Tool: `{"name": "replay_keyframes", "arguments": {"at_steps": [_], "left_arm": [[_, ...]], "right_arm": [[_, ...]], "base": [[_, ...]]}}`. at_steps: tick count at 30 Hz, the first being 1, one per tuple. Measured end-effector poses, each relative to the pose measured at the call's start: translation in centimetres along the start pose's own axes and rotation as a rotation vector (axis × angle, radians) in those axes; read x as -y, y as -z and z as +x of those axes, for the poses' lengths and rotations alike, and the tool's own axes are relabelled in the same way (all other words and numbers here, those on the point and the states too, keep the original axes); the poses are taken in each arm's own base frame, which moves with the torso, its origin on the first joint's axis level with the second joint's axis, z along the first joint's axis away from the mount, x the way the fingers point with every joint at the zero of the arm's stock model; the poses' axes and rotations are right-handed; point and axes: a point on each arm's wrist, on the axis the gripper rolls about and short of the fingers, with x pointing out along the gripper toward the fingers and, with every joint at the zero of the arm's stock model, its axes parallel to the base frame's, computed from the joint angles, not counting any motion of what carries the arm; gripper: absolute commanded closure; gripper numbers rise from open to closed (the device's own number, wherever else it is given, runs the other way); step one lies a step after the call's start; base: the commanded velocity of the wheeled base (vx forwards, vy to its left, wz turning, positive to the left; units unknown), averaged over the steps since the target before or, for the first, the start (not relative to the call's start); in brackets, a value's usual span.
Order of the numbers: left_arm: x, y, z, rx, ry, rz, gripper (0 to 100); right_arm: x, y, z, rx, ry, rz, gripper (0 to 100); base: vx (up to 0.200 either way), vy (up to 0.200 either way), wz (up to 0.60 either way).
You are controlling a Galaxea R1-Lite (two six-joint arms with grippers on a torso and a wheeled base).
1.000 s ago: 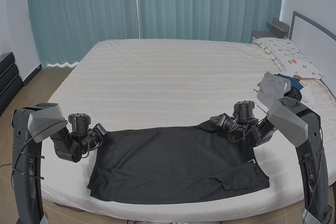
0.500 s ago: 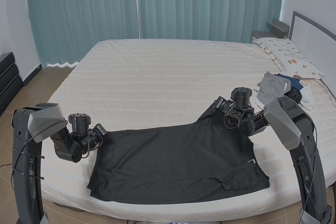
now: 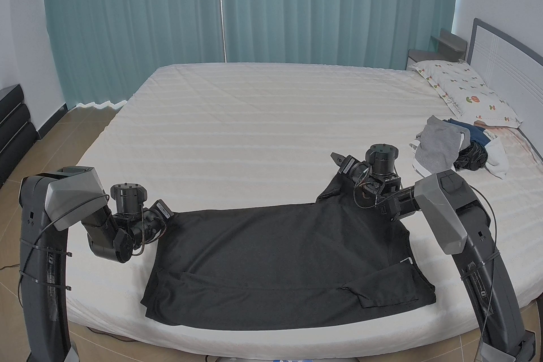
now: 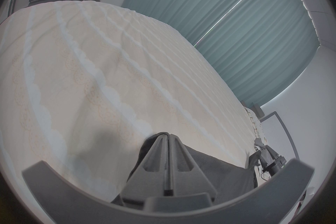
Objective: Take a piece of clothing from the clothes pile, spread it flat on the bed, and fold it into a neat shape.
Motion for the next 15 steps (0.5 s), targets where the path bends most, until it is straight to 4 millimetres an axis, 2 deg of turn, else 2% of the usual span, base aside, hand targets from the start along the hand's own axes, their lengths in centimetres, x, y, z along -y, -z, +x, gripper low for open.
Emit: {"name": "replay_keyframes", "arguments": {"at_steps": [10, 15], "left_arm": [[0.0, 0.0, 0.0, -0.001, -0.001, 0.0, 100], [0.0, 0.0, 0.0, -0.003, -0.002, 0.0, 100]], "right_arm": [[0.5, -0.7, -0.4, -0.019, 0.032, 0.0, 0], [2.0, -1.0, -1.6, -0.082, 0.083, -0.013, 0]], "base": [[0.0, 0.0, 0.0], [0.0, 0.0, 0.0]]}}
